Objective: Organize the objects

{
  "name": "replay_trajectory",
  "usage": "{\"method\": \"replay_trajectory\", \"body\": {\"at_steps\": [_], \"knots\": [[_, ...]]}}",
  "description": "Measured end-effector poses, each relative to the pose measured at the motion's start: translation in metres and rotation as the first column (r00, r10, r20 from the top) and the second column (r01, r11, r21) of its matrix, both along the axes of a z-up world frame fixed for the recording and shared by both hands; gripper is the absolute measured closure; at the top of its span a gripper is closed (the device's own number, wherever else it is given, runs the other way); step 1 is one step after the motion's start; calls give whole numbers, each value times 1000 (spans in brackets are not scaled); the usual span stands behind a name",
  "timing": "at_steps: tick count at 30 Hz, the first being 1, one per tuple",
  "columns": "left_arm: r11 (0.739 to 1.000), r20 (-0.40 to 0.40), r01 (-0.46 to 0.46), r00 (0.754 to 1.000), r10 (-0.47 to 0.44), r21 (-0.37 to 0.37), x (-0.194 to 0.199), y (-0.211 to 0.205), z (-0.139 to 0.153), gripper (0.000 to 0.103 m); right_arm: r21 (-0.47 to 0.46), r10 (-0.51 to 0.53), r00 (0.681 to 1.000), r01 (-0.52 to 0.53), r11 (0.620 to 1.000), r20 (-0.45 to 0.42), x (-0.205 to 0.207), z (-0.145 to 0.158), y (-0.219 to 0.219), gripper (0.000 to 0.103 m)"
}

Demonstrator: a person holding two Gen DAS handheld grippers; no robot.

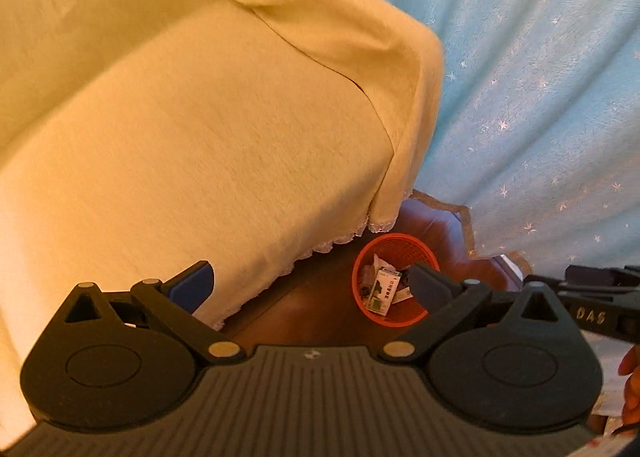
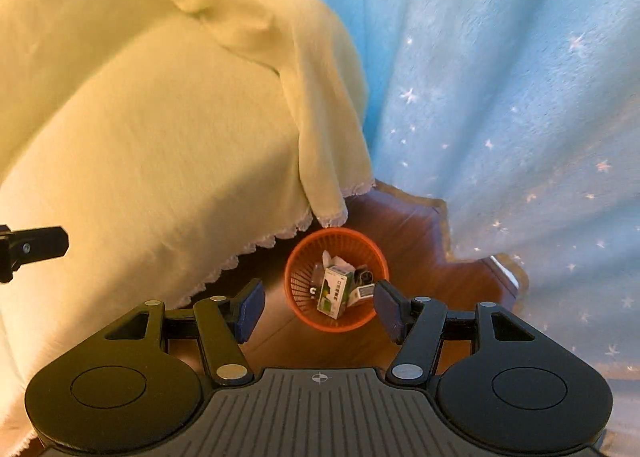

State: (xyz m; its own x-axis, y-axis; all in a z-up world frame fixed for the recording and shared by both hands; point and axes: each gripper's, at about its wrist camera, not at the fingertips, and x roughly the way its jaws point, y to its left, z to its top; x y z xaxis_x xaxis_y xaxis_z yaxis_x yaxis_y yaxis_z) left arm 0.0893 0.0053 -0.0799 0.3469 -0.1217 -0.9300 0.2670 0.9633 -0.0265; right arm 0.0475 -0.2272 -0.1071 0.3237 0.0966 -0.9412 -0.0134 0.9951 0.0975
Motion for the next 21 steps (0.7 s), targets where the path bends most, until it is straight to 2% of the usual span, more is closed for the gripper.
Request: {"method": "replay_trajectory", "body": {"at_steps": [5,10,21], "knots": [[999,-30,-18,999,20,43,4,6,14,1,0,-47,999,47,999,-2,1,18,-2,45],[999,-44,-17,999,19,42,5,14,17,1,10,-64,998,64,998,-2,0,24,0,45],[999,-66,9,998,-5,52,0,13,6,1,1,-73,996,73,997,-48,-8,11,9,45]]}}
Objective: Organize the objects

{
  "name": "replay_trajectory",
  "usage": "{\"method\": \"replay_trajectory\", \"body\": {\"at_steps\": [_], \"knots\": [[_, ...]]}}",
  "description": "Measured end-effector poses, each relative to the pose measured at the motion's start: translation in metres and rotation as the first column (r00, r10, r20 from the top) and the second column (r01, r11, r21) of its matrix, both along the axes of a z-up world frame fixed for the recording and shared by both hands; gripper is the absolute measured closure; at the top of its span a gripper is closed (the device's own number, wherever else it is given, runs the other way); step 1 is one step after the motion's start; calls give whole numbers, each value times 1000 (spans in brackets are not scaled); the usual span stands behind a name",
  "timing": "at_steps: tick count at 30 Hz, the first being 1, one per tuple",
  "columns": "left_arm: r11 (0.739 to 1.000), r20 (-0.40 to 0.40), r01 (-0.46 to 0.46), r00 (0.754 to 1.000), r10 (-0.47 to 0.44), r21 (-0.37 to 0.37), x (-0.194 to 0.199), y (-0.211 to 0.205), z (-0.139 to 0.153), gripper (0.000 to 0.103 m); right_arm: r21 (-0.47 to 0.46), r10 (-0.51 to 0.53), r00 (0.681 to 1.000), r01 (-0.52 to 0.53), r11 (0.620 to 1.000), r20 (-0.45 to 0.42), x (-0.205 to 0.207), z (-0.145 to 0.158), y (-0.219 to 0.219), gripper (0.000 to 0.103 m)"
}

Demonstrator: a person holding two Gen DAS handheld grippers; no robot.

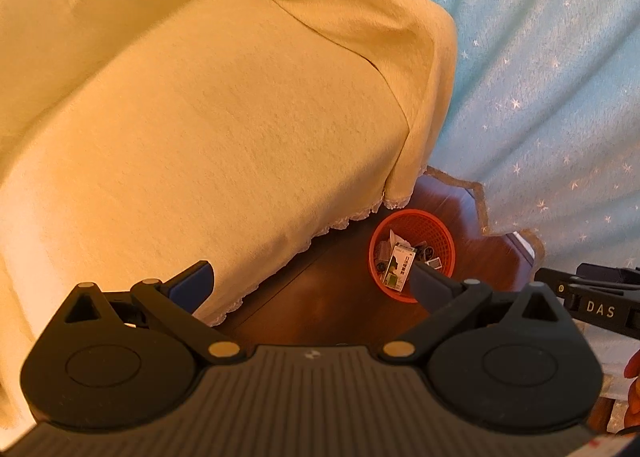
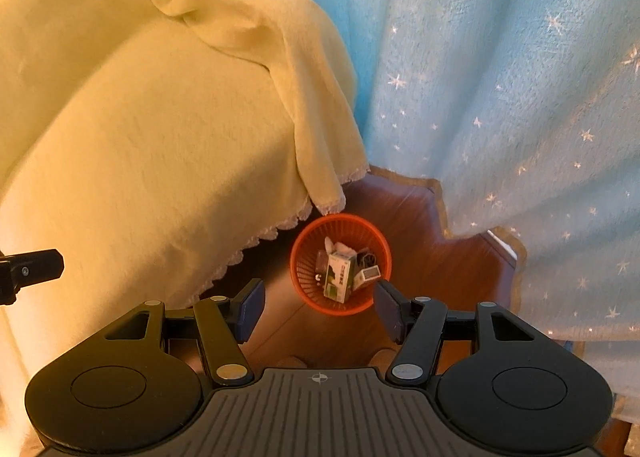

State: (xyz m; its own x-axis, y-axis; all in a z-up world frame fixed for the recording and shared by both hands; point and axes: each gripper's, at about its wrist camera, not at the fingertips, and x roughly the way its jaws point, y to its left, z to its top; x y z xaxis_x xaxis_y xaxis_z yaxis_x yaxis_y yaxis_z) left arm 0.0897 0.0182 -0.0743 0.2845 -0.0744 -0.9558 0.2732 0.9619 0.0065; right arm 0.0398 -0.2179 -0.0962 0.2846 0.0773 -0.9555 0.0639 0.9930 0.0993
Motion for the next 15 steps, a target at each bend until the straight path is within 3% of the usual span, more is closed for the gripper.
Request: {"method": "replay_trajectory", "body": {"at_steps": [15], "knots": [[1000,-33,11,999,-10,20,2,-4,-18,1,-16,11,999,-12,1000,-50,-4,-18,11,45]]}}
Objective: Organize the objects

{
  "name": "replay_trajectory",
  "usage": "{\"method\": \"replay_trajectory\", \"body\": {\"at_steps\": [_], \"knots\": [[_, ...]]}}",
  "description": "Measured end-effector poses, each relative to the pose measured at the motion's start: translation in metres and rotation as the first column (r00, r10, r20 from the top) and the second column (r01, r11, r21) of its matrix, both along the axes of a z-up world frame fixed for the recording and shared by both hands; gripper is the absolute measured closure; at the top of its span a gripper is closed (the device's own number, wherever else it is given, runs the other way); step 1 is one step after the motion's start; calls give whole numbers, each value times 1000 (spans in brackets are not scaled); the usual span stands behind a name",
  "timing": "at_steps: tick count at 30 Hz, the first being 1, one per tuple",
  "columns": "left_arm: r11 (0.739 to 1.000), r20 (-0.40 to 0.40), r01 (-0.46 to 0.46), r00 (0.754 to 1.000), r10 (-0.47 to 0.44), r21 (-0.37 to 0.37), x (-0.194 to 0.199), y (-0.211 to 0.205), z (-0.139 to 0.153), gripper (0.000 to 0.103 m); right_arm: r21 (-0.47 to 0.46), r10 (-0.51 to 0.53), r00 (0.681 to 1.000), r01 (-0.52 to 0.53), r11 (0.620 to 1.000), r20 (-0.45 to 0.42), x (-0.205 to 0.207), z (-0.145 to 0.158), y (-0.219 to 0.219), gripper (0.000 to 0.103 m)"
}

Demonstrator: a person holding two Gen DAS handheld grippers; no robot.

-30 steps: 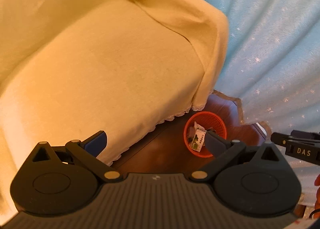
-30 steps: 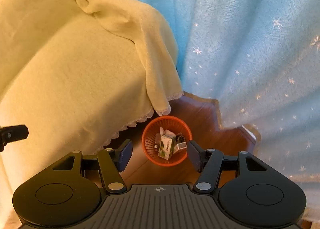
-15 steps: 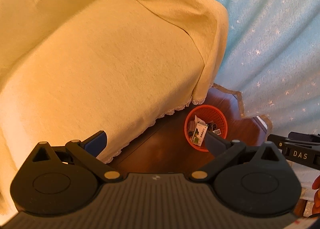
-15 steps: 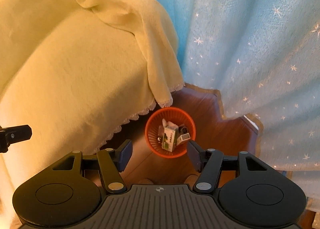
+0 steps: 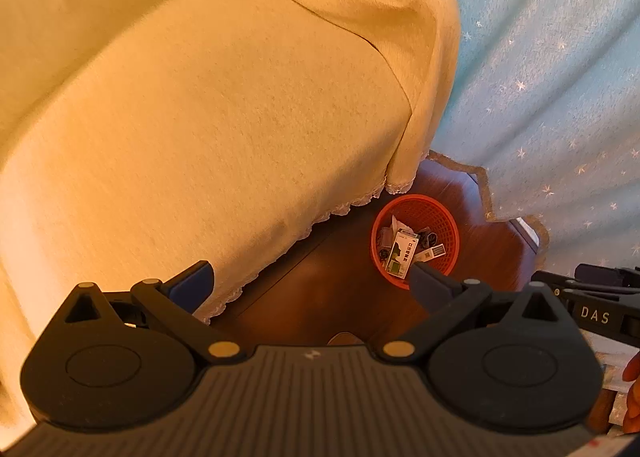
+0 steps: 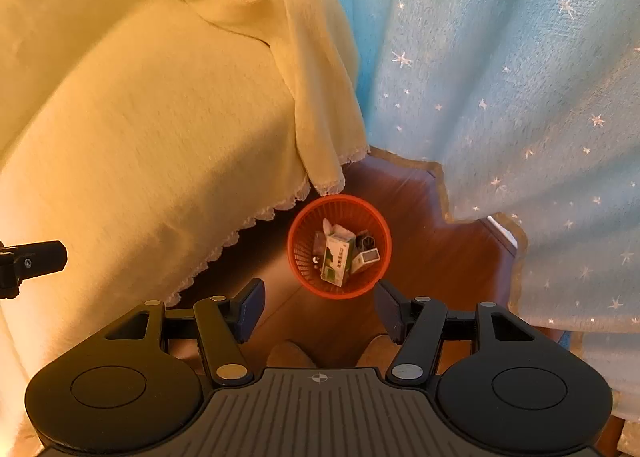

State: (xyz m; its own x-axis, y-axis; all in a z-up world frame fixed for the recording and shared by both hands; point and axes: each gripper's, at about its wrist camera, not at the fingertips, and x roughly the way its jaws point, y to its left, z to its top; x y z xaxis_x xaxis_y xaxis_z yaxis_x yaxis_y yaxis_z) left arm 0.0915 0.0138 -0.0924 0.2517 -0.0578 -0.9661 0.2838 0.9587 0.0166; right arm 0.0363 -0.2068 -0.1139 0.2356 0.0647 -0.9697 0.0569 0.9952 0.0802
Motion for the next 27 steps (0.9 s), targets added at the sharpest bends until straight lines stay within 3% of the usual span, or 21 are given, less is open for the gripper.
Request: {"method": "replay_trajectory", "body": {"at_steps": [27], "knots": [[998,-21,46,999,-45,36,-10,-8,-17,1,-7,-23,999,22,1000,-32,-6,-21,-5,45]]}}
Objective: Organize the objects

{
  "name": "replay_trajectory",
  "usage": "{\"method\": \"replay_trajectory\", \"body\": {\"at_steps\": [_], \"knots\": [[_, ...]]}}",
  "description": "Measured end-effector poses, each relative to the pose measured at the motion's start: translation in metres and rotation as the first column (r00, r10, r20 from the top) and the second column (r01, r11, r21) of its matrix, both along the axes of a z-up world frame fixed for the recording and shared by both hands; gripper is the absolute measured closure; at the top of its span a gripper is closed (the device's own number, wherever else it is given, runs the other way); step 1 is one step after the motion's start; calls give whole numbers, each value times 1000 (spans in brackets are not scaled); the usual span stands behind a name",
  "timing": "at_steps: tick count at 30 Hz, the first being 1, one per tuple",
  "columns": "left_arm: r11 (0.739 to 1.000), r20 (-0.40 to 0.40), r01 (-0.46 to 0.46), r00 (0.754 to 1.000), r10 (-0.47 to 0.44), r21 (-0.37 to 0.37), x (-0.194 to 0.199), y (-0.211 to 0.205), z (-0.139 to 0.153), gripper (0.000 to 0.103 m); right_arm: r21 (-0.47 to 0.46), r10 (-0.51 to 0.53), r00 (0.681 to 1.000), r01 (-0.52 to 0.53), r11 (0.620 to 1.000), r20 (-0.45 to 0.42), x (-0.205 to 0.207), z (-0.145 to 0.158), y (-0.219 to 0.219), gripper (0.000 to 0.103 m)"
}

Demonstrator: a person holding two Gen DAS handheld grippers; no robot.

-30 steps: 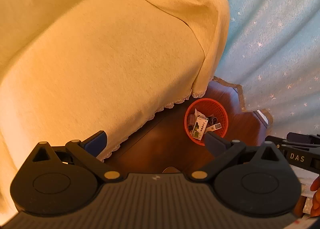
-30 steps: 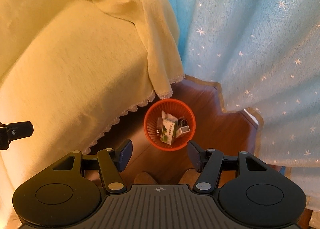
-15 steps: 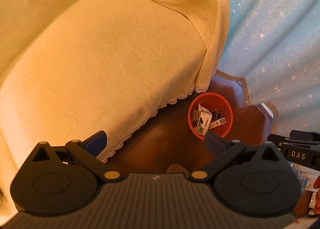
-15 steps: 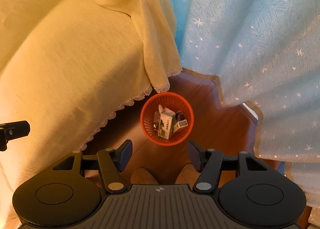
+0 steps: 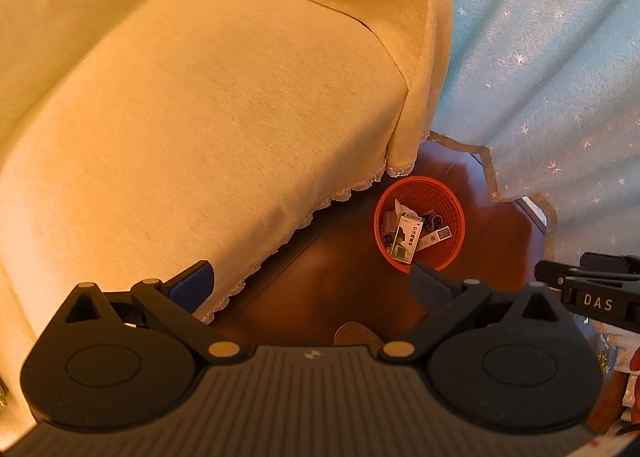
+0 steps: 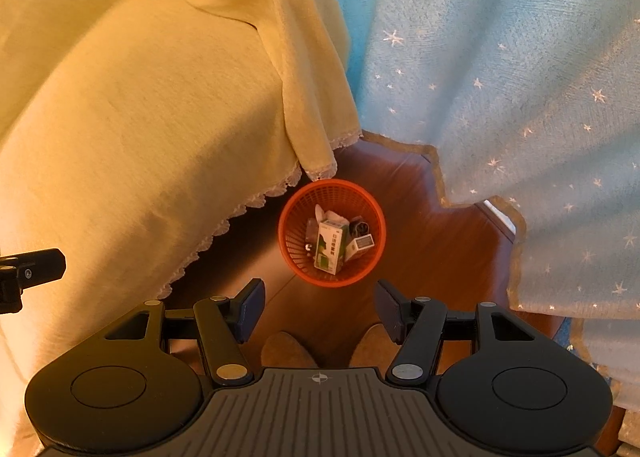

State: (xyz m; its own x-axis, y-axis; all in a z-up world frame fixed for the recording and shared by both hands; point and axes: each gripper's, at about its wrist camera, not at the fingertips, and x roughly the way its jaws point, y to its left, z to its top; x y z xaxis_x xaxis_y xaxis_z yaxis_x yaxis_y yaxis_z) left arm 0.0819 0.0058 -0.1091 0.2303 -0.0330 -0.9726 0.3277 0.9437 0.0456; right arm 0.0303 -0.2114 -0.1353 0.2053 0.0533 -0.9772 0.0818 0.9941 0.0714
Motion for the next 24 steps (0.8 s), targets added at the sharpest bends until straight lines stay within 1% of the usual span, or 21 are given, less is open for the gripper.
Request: {"method": "replay_trajectory", "body": {"at_steps": [10,20,24], "knots": [[999,-10,33,999,-33,17,-7,-7,-8,1,2,2,1000,-2,1000,-2,-1,1,-2,45],[999,-22,49,999,-49,11,-13,-25,-16,1,1,6,1000,-6,1000,-17,0,-2,1,45],[998,-21,63,998,-63,22,-16,-31,-20,1,1,7,1000,-7,1000,-18,-1,-3,2,45]]}}
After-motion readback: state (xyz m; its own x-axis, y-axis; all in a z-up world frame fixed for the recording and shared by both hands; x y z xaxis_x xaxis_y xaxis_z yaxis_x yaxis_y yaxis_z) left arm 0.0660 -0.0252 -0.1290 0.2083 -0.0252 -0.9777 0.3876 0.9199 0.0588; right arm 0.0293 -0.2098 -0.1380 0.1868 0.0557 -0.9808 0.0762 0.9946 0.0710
